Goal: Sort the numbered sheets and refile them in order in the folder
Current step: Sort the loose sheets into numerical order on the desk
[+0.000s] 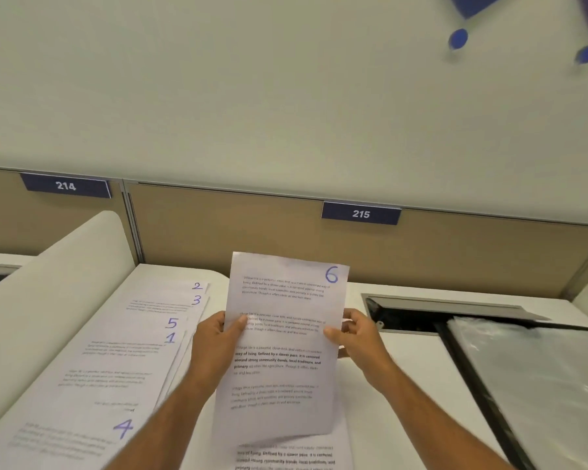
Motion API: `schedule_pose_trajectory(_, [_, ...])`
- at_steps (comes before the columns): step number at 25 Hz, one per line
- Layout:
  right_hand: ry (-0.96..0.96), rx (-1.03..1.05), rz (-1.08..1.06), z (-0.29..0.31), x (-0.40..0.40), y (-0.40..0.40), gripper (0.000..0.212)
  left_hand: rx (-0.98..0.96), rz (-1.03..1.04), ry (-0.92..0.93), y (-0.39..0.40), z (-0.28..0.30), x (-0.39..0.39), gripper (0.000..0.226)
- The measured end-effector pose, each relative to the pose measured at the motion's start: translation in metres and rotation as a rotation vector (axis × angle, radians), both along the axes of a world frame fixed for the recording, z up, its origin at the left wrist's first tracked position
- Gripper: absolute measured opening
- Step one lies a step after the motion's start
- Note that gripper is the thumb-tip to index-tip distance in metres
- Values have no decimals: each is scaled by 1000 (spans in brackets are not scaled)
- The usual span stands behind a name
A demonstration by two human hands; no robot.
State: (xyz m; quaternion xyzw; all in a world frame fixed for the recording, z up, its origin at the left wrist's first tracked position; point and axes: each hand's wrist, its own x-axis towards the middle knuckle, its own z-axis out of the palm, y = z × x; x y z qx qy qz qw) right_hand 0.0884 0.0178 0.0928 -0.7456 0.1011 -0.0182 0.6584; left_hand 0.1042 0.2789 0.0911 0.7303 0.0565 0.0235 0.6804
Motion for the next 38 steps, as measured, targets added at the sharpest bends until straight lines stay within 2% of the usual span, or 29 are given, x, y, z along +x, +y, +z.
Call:
schedule_pose_trajectory(4, [170,0,35,-54,-47,-11,33,10,1,95,-7,-24,-19,20])
schedule_pose_trajectory(7, [218,61,-35,-75,-72,-10,28,63,-9,162,-6,-41,-34,34])
schedule_pose_trajectory(14, [263,22,-80,-94,-91,-8,31,231,-5,295,10,-83,-68,33])
schedule_pose_trajectory(27, [226,-358,-80,-95,-102,-3,32,519,-24,245,11,-81,-80,22])
schedule_pose_trajectory(32, [182,-498,-78,-97,-106,0,45,570,-4,217,8,-83,-83,17])
schedule_pose_trajectory(35, [161,-550,-87,-98,-107,0,59,539,11,217,8,-84,-85,29])
schedule_pose_trajectory(38, [164,-607,-72,-99,-107,0,59,507,24,228,8,-85,-85,38])
